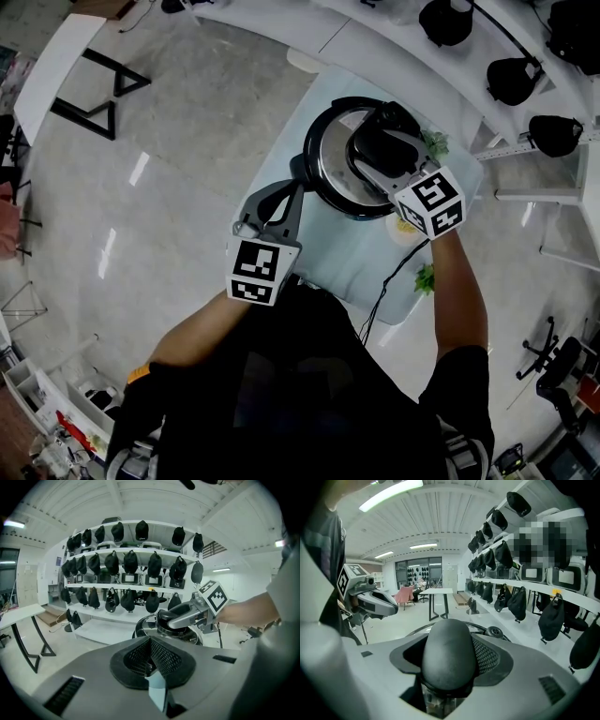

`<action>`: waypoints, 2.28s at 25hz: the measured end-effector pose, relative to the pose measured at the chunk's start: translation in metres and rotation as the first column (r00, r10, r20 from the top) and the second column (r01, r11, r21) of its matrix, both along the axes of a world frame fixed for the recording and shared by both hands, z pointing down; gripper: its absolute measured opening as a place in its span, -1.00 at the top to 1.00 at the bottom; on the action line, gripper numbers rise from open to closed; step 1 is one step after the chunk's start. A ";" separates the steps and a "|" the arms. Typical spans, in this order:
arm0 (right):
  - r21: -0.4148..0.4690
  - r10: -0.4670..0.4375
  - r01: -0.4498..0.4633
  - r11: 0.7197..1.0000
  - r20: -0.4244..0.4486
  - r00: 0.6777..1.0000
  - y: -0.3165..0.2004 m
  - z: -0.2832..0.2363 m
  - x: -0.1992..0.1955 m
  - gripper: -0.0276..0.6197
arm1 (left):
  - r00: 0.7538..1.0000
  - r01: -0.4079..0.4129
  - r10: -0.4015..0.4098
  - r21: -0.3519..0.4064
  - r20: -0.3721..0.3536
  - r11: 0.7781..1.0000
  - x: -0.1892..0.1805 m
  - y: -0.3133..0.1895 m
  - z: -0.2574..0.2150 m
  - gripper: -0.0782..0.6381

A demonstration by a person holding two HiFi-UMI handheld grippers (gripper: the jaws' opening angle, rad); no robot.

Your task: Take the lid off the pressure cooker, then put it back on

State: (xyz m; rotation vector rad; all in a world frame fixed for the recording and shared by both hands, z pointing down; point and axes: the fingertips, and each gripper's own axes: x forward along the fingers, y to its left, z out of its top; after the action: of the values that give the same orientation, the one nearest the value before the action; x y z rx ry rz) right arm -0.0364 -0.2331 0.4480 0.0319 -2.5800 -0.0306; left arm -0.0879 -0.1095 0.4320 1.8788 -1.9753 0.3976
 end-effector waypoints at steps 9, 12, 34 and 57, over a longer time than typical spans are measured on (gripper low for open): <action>0.005 0.020 -0.020 1.000 -0.002 1.000 -0.005 -0.001 -0.003 0.01 | 1.000 -0.016 0.016 -0.003 -0.006 1.000 0.003 -0.005 0.003 0.76; 0.013 0.083 -0.083 0.996 -0.007 0.996 -0.011 -0.001 -0.007 0.01 | 1.000 -0.023 0.023 0.000 -0.007 1.000 0.005 -0.008 0.002 0.76; 0.040 0.098 -0.098 0.994 -0.016 0.995 -0.007 0.002 -0.005 0.01 | 0.999 -0.038 0.039 0.017 -0.022 0.999 0.016 -0.006 -0.001 0.76; 0.077 0.358 -0.365 0.928 0.088 0.929 0.016 -0.030 0.043 -0.03 | 1.000 -0.023 0.022 0.086 0.005 0.996 0.026 0.025 -0.037 0.76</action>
State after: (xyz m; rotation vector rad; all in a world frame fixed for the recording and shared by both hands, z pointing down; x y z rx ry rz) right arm 0.0065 -0.2175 0.4177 0.5528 -2.6019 -0.0109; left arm -0.0615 -0.0845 0.3955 1.9555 -2.0055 0.3278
